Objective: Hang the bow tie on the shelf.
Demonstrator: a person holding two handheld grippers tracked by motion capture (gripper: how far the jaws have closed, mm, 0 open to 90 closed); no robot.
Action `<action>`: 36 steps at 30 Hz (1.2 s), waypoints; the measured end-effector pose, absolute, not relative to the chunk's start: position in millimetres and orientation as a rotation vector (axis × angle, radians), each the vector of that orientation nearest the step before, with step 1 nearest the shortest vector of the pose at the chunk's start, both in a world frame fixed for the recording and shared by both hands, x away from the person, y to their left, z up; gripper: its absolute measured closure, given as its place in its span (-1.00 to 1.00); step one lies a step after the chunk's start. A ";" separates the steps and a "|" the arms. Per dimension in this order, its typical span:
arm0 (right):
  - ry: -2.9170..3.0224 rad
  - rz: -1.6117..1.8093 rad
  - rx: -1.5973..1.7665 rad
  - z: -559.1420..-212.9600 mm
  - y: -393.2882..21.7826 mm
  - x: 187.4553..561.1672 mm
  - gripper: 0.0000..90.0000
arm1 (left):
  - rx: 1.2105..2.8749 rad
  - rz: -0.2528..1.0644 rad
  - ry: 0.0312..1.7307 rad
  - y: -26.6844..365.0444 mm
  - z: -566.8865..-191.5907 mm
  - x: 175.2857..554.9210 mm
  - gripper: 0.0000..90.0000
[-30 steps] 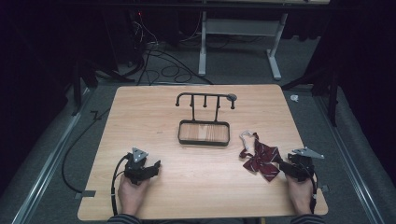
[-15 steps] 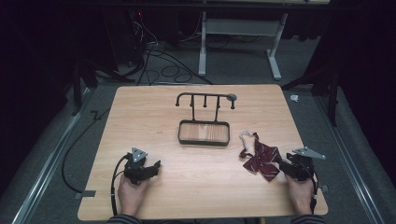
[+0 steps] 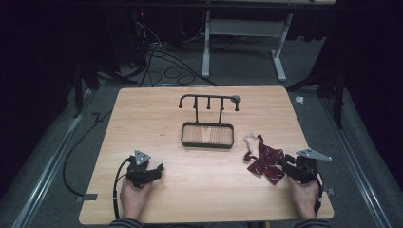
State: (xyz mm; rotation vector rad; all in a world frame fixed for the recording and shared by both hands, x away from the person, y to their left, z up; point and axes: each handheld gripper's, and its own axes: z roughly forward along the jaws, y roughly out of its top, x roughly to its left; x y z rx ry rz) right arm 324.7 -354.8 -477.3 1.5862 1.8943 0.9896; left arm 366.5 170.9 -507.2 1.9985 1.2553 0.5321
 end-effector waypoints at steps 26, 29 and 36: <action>1.977 1.061 1.518 -460.2 -330.9 356.2 0.58 | 2.000 0.536 1.254 170.4 -507.3 366.5 -0.29; 1.981 1.060 1.520 -459.2 -328.4 361.2 0.59 | 1.999 0.535 1.254 170.6 -507.3 366.5 -0.29; 2.006 1.047 1.504 -455.4 -323.9 371.3 0.60 | 1.999 0.535 1.254 170.6 -507.3 366.6 -0.28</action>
